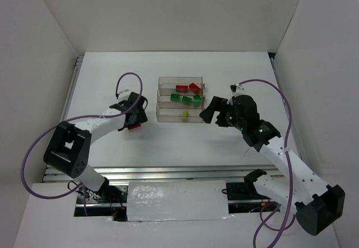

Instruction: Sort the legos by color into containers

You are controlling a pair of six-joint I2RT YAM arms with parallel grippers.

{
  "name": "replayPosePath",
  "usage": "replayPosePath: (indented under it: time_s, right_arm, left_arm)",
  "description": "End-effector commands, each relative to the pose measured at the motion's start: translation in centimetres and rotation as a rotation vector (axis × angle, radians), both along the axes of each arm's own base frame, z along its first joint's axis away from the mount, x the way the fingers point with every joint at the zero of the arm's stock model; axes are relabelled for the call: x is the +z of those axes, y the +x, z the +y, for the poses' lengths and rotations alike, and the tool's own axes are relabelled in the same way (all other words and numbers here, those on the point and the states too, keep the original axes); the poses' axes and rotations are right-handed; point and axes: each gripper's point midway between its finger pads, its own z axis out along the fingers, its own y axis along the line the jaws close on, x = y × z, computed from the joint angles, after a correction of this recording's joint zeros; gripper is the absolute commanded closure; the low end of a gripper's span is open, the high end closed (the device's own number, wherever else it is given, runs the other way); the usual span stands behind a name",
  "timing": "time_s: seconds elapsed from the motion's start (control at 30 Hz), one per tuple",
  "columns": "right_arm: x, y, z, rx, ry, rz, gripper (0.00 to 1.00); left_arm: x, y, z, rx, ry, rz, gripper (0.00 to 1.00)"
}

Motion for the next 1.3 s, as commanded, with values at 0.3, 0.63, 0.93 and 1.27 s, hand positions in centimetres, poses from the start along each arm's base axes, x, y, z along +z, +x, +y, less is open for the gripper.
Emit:
replayPosePath:
  time_s: [0.3,0.63,0.93,1.27]
  right_arm:
    - [0.3,0.7,0.4,0.018,0.005,-0.039,0.00]
    - [0.4,0.6,1.0,0.025,0.063,-0.044,0.00]
    - [3.1,-0.9,7.0,0.253,0.325,0.012,0.06]
    - [2.6,-3.4,11.8,0.387,0.297,0.061,0.11]
  left_arm:
    - [-2.7,-0.2,0.0,0.018,0.012,0.053,0.15]
    - [1.2,0.2,-3.5,-0.227,-0.044,-0.083,1.00]
    - [13.8,-8.5,-18.1,-1.104,-0.282,-0.696,1.00]
    - [14.8,-11.3,-20.0,-1.293,-0.301,-0.734,1.00]
